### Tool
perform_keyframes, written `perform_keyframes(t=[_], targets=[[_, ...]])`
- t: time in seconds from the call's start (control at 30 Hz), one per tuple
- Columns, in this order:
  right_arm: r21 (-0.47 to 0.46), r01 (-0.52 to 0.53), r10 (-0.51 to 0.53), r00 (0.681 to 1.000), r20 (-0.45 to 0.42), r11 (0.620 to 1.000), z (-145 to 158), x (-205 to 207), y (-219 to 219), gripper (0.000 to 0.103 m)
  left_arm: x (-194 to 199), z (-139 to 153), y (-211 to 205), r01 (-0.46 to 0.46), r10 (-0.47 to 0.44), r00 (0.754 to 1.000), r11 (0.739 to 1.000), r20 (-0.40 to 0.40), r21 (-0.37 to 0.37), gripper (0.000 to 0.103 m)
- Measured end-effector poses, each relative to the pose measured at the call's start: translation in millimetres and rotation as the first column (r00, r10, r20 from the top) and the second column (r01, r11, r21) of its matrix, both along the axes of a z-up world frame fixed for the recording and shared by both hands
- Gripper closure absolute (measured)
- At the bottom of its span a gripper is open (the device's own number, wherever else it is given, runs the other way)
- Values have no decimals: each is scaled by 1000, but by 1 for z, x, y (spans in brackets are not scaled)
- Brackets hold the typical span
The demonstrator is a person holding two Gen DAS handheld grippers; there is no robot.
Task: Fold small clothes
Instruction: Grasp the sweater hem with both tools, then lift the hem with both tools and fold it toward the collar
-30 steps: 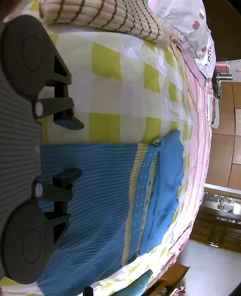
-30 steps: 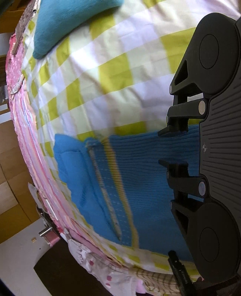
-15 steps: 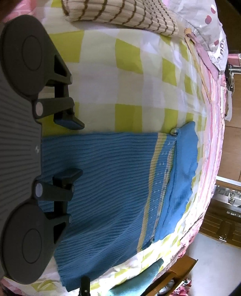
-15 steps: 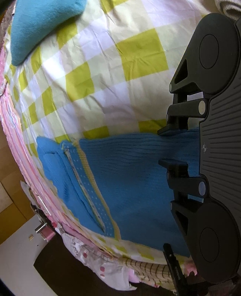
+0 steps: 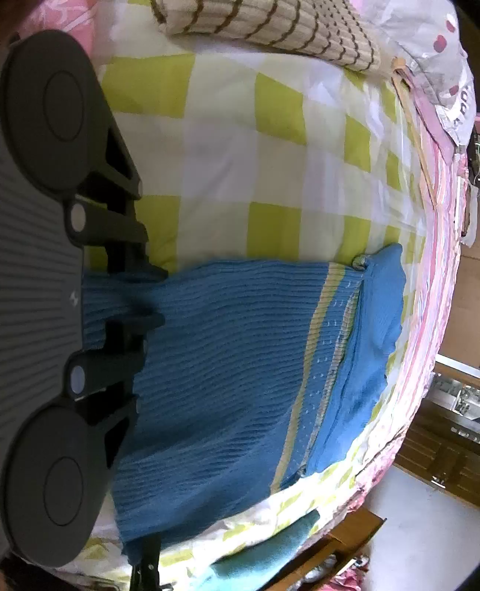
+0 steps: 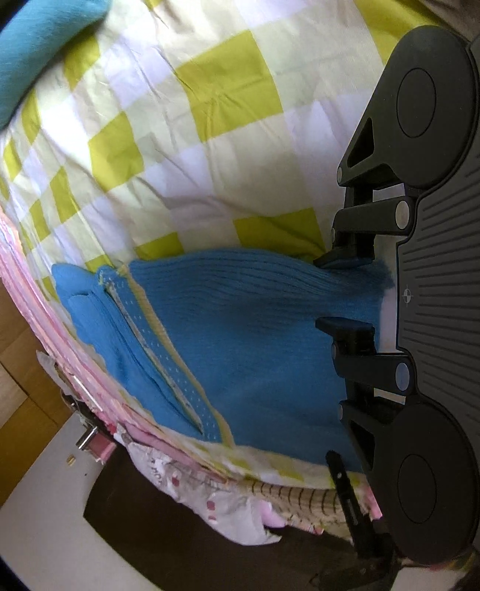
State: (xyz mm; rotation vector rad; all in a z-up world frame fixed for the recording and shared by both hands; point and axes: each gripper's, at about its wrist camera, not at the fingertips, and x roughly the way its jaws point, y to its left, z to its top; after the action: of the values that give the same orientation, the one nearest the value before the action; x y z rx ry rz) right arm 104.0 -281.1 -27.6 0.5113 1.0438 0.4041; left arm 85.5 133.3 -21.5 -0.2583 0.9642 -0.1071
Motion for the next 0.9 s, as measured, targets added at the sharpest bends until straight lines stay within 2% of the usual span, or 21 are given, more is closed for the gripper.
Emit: perform_keyframes(t=[0.1, 0.23, 0.37, 0.53, 0.73, 0.9], targets=[[32, 15, -15, 1000, -1, 999, -3, 2, -2, 79, 1, 0, -1, 3, -3, 1000, 1000, 2, -2, 84], [68, 33, -33, 999, -2, 997, -8, 2, -4, 90, 2, 0, -2, 14, -14, 1000, 1000, 4, -13, 87], [141, 68, -69, 998, 4, 988, -12, 3, -7, 93, 4, 1, 0, 9, -8, 1000, 998, 14, -54, 89], [249, 106, -119, 992, 40, 963, -7, 8, -10, 94, 12, 6, 9, -18, 27, 998, 986, 55, -168, 90], [354, 134, -175, 981, 88, 926, 5, 28, -8, 94, 36, 20, 18, -28, 85, 983, 945, 162, -326, 91], [409, 152, -219, 968, 123, 900, 10, 56, -5, 94, 65, 26, 23, -19, 117, 968, 917, 224, -397, 91]])
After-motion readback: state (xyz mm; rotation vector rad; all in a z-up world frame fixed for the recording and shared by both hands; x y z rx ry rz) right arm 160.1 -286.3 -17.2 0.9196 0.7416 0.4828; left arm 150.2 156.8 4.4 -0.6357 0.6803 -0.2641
